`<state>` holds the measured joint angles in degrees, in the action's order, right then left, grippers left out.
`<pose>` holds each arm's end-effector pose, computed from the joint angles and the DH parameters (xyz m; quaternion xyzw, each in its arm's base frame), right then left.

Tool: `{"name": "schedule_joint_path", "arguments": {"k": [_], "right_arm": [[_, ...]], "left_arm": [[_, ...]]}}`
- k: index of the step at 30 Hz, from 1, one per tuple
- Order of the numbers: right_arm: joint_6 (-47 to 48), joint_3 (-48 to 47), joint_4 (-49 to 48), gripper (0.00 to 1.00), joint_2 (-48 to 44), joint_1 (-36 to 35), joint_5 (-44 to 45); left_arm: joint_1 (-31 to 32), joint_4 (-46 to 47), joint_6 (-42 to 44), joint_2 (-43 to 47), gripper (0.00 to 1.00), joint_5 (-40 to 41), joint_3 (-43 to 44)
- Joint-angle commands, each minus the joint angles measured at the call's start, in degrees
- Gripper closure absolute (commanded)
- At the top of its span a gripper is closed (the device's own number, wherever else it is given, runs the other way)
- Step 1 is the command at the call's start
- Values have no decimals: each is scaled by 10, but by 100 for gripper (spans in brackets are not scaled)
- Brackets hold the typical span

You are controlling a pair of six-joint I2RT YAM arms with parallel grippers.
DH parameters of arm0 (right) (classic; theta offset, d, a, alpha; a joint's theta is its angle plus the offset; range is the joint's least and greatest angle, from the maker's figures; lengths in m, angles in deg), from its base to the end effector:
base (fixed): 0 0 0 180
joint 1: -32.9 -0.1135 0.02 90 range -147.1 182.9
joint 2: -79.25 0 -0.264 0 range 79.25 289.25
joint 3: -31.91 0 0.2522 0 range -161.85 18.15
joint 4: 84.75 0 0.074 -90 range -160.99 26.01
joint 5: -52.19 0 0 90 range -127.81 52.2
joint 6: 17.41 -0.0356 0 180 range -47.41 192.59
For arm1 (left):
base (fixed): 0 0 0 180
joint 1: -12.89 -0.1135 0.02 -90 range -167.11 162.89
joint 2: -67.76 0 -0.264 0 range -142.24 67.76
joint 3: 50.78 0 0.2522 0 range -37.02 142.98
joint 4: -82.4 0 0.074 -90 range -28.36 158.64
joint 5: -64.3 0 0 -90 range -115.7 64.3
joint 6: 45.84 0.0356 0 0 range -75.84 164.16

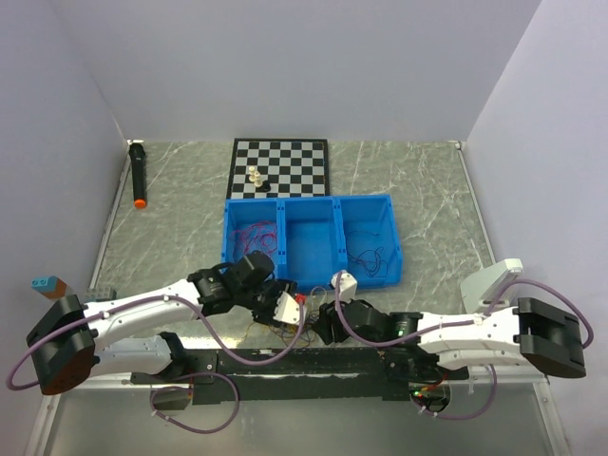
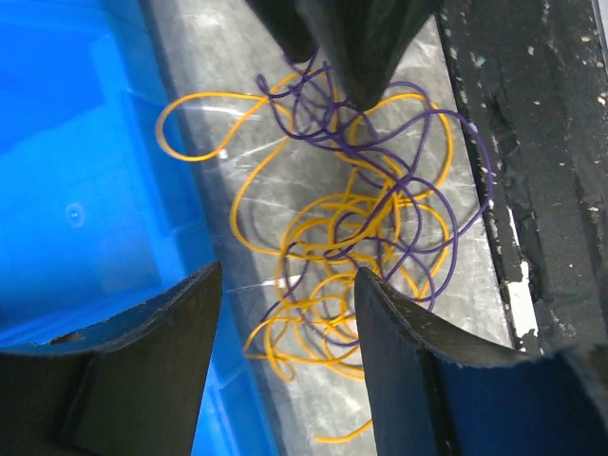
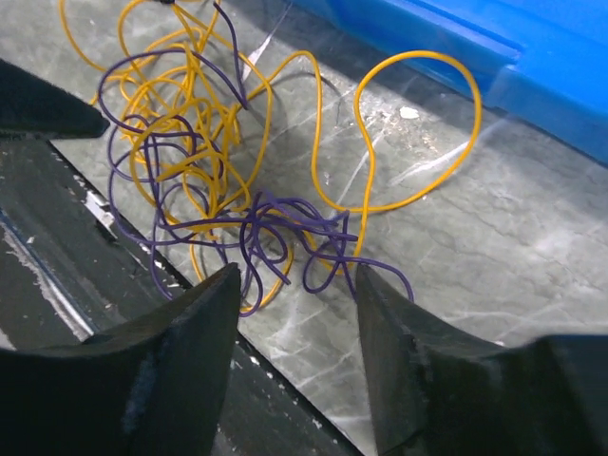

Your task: Untangle the cables

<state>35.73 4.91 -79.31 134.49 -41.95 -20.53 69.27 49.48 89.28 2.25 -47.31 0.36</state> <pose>0.0576 0.1725 0.1512 -0.2167 0.8472 0.3118 0.3715 0.1151 -0.1967 0.2125 0.7516 0.5260 -0.2088 0.3388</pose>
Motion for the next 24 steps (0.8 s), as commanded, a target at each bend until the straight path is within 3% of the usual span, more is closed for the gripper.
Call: {"name": "schedule_joint_path", "arguments": {"k": [1, 3, 6, 8, 13, 15, 17, 19, 24], "right_arm": [[3, -28, -59, 46, 39, -1, -8], [1, -31, -65, 56, 50, -1, -11], [6, -43, -49, 88, 45, -2, -3], [13, -50, -29, 100, 22, -2, 5], [31, -75, 40, 100, -64, -3, 8], [37, -85, 60, 100, -97, -5, 0], [40, -94, 78, 100, -134, -6, -11], [38, -102, 103, 100, -158, -10, -13], [32, -114, 150, 100, -197, -16, 5]], "left_arm": [[21, 45, 3, 3, 39, 2, -29], [31, 51, 15, 4, 41, 6, -39], [42, 65, 13, 8, 44, 7, -38], [42, 64, 6, 14, 44, 4, -30], [42, 60, 1, 29, 48, 7, -42], [42, 67, 6, 36, 62, 7, -54], [42, 76, 8, 42, 84, 6, -67], [42, 92, 10, 46, 93, 10, -75], [44, 99, 29, 48, 92, 1, -85]]}}
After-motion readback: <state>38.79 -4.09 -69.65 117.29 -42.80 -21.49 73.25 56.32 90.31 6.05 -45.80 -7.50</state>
